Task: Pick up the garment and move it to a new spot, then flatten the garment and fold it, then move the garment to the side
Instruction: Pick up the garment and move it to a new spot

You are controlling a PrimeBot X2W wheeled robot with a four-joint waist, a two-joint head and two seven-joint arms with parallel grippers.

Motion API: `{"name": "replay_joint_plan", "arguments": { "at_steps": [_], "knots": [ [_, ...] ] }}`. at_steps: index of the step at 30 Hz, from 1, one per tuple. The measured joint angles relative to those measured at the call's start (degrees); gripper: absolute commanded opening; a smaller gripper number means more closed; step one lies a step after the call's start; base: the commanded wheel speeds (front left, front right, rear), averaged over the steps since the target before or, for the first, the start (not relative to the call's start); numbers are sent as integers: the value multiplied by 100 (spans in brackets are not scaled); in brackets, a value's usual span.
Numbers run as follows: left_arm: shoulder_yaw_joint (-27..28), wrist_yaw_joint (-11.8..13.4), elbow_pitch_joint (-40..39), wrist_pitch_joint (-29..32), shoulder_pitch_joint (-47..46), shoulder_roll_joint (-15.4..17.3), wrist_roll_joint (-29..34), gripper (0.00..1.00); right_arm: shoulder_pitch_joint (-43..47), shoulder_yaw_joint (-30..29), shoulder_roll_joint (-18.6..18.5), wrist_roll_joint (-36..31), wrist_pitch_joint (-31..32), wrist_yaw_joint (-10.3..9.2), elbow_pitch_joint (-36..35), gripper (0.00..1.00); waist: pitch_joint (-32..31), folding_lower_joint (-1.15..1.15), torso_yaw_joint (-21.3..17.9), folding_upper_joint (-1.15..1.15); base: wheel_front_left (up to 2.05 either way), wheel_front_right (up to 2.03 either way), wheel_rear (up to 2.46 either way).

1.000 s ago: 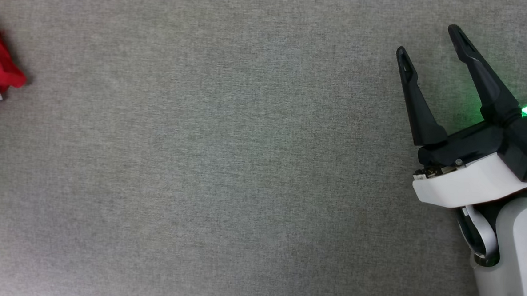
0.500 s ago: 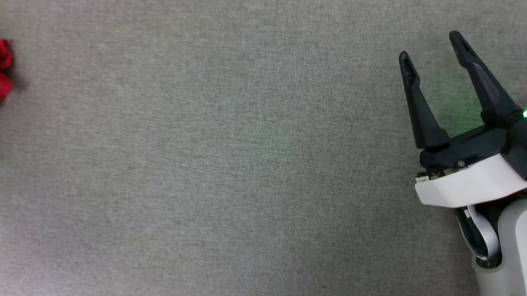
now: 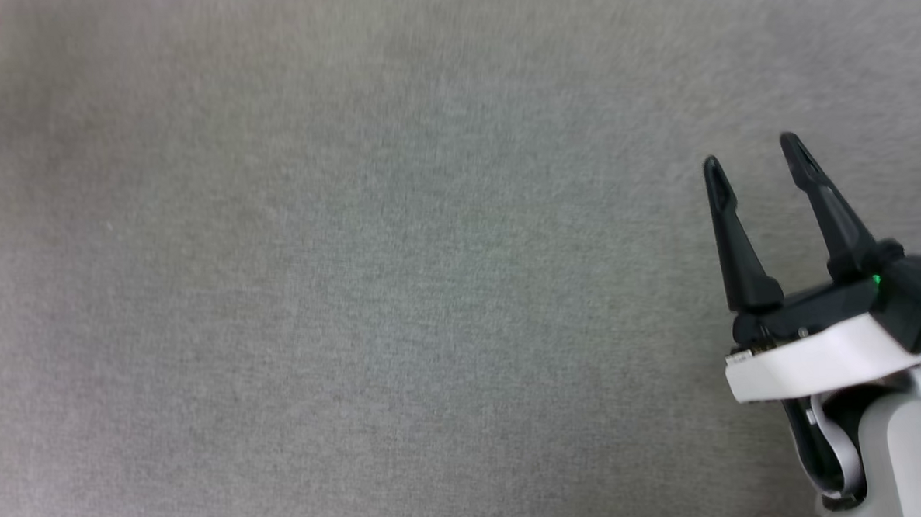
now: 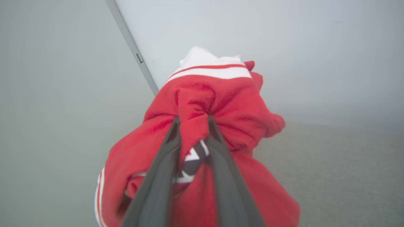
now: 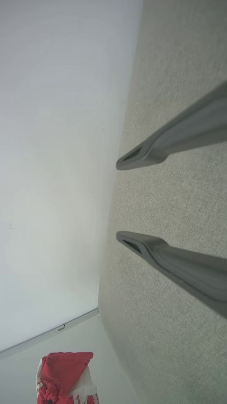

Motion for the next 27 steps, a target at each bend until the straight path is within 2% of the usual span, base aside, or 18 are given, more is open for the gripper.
{"name": "replay_joint_plan", "arguments": {
  "at_steps": [4, 11, 16, 20, 24, 27],
  "knots": [
    [-169, -37, -71, -498, -23, -279, 55, 0, 269, -120, 38, 90, -77, 0, 91, 100, -427, 0, -125, 0, 0, 0, 0],
    [-623, -25, -799, -778, 405, -1126, 148, 0, 680, -248, 60, 289, -143, 0, 172, 100, -1044, -1, -554, 0, 0, 0, 0],
    [-988, 81, -1861, -699, 1086, -1856, 93, 0, 904, -308, 66, 397, -134, -1, 159, 100, -1314, 0, -1012, 0, 0, 0, 0],
    [-1348, 158, -2702, -520, 1670, -2312, 77, 0, 1021, -333, 67, 480, -116, -1, 131, 100, -1425, -1, -1380, 0, 0, 0, 0],
    [-1774, 177, -3273, -332, 2285, -2603, 77, 0, 1056, -321, 67, 554, -116, -1, 126, 100, -1438, -1, -1706, 0, 0, 0, 0],
    [-2134, 163, -3418, -204, 2744, -2736, 144, 0, 1061, -305, 67, 604, -145, -1, 122, 100, -1349, -1, -1867, 0, 0, 0, 0]
  ]
}}
